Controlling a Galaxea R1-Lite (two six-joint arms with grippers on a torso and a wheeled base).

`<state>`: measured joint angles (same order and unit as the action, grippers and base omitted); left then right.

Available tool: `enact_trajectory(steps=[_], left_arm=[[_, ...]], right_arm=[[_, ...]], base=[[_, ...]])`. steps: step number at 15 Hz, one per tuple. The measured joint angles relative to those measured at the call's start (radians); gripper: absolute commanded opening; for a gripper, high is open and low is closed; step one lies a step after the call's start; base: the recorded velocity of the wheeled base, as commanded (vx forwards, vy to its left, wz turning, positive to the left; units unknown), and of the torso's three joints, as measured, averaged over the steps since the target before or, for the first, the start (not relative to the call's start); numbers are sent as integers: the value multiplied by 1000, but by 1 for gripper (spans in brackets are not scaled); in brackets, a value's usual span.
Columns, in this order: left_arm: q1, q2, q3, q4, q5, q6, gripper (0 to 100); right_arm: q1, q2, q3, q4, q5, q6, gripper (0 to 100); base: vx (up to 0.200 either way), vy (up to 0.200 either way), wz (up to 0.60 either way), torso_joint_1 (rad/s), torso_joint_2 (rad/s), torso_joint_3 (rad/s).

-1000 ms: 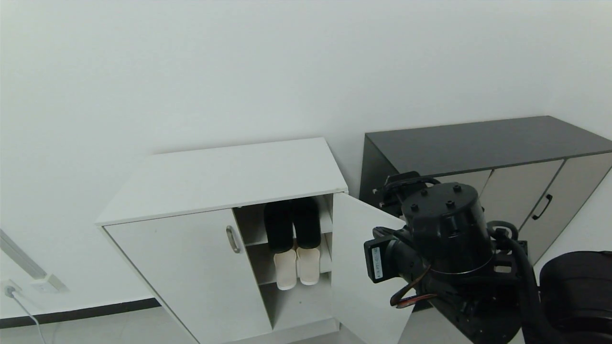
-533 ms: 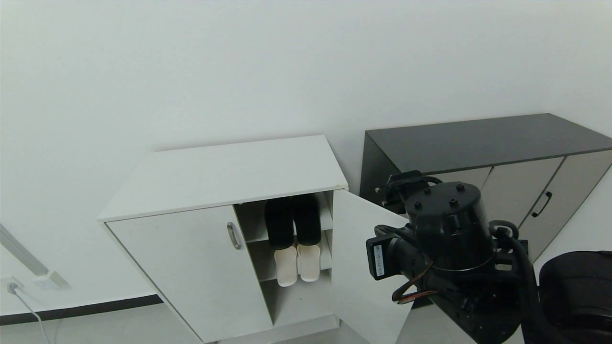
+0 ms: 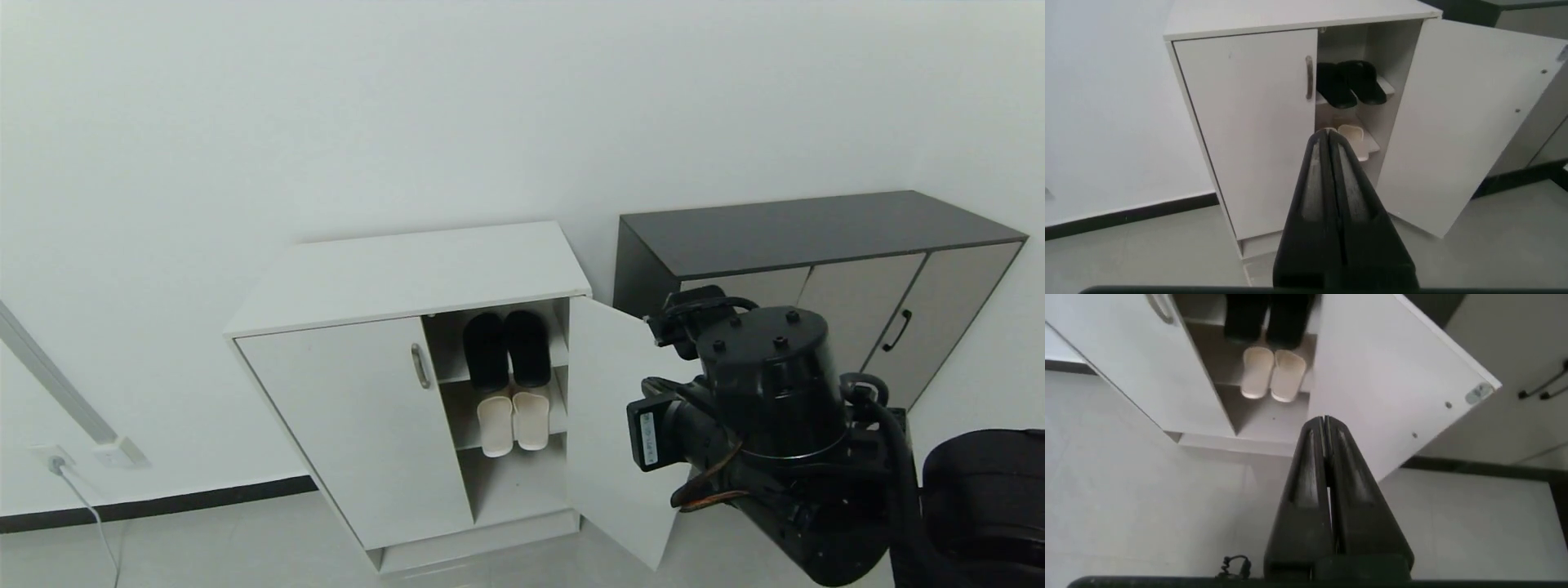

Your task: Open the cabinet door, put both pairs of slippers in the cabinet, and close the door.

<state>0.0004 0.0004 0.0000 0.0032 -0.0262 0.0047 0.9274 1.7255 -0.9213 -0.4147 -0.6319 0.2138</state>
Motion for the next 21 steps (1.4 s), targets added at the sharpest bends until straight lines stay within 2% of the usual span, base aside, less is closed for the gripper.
enact_trajectory(steps=[5,8,12,16,21], left_arm=[[0,0,0,0,0,0,0],[0,0,0,0,0,0,0],[0,0,0,0,0,-1,0],[0,0,0,0,0,0,0],[0,0,0,0,0,0,0]], right_arm=[[-167,81,-57,-114,73,-71,0],[-301,139,-181,-52,166,-78,0],[-420,209,-324,20,245,-73,0],[-484,296,-418,27,274,-71,0],[-503,386,-490,26,275,-71,0]], base=[[0,0,0,0,0,0],[0,0,0,0,0,0],[0,0,0,0,0,0],[0,0,0,0,0,0],[0,0,0,0,0,0]])
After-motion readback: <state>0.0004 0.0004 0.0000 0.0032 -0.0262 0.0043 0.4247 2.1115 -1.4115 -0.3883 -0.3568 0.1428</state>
